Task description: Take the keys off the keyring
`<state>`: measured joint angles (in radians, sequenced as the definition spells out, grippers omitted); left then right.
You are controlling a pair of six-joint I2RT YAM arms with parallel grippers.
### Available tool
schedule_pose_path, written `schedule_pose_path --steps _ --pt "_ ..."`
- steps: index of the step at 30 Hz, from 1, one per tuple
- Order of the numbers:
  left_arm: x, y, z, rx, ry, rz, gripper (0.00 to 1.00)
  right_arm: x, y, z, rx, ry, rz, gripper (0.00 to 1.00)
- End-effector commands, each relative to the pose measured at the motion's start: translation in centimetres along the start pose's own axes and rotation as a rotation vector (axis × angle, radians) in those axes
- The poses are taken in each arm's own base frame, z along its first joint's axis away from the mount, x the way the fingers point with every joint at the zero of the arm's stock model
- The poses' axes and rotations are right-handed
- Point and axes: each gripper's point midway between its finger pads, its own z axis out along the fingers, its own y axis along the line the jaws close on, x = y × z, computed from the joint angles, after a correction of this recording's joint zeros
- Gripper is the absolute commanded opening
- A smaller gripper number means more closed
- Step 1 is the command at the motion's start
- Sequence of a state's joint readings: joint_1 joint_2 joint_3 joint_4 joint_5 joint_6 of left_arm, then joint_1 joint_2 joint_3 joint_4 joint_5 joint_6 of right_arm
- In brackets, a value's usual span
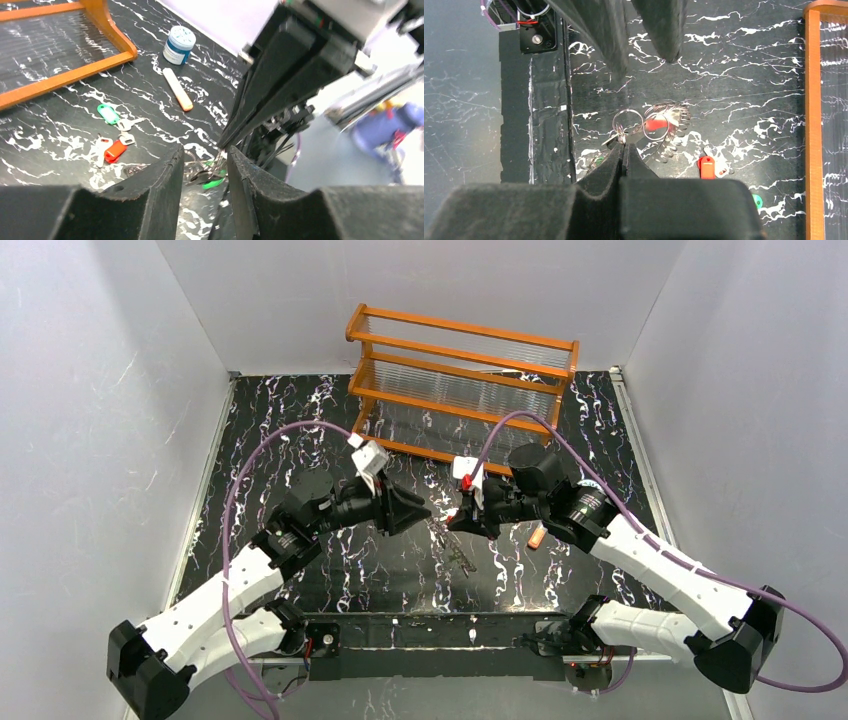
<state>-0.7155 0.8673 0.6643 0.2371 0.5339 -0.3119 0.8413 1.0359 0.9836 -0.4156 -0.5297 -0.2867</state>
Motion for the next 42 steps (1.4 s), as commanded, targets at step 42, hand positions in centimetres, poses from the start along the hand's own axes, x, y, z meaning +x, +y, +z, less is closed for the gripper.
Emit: schedule_pose_path --steps 42 --pt "2.8 1.4 2.7 -0.318 0.243 -0.67 0.25 -0.9 -2.1 0.8 0.077 -0.049 -0.044 0.01"
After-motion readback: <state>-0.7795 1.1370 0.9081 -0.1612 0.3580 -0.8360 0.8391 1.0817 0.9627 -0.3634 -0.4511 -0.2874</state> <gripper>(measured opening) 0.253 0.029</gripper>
